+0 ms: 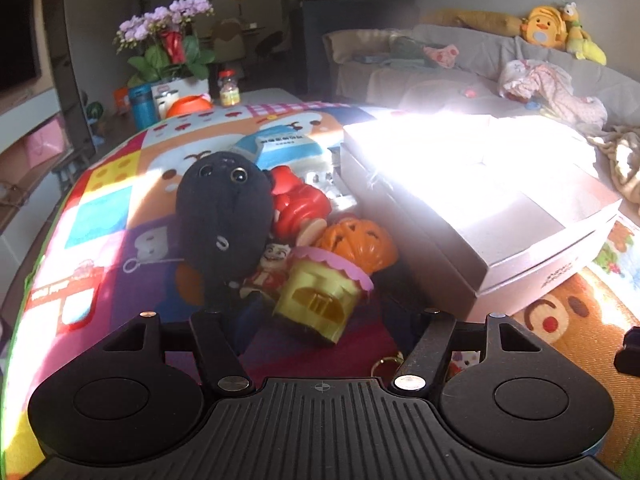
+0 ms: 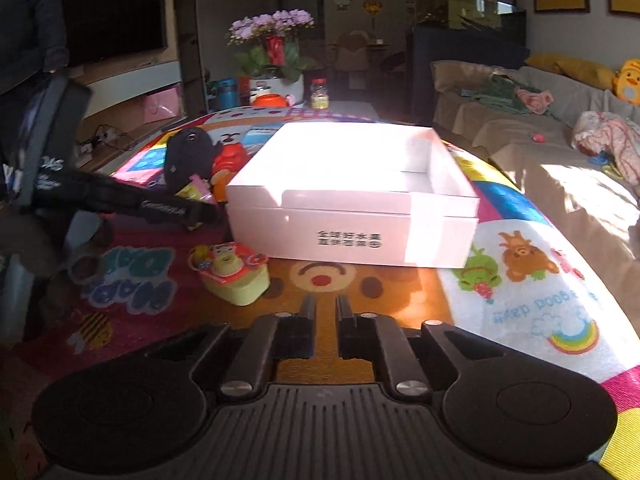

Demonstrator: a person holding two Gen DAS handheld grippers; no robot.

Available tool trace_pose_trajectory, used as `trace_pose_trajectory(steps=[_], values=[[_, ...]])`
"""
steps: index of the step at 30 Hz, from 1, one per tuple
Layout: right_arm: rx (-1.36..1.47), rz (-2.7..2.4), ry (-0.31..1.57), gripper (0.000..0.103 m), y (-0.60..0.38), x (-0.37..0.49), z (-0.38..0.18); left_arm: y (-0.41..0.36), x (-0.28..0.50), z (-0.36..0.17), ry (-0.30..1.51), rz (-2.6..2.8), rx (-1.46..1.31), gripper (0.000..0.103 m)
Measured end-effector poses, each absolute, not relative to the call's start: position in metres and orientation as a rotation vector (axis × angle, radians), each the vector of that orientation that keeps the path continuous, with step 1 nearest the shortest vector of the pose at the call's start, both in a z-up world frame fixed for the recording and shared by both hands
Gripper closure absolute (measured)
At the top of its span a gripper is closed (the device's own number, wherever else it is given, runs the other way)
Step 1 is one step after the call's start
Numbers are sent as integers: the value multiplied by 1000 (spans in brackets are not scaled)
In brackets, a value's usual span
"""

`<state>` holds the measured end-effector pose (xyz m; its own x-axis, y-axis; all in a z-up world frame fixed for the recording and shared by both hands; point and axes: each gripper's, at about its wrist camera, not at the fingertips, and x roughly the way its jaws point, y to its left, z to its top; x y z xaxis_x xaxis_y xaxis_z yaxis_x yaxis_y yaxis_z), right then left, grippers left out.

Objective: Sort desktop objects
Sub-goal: 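Grasp the pink-topped yellow cup toy with the left tool while the right tool grasps the pink keychain toy, then lift the cup toy with the left tool while the right tool lifts the keychain toy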

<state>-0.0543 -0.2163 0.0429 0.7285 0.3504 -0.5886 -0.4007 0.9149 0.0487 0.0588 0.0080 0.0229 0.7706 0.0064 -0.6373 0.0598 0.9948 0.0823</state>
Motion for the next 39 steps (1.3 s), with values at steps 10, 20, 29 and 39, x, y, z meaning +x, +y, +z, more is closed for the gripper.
trace_pose_trajectory(steps=[10, 20, 29, 39], values=[[-82, 532, 630, 32, -168, -34, 47, 21, 13, 32, 704, -115, 118, 61], [-78, 548, 718, 46, -152, -4, 24, 20, -40, 39, 707, -224, 146, 56], [-135, 508, 686, 47, -193, -42, 44, 20, -9, 34, 705, -111, 85, 25], [9, 285, 681, 46, -275, -51, 33, 5, 21, 16, 727, -91, 145, 42]])
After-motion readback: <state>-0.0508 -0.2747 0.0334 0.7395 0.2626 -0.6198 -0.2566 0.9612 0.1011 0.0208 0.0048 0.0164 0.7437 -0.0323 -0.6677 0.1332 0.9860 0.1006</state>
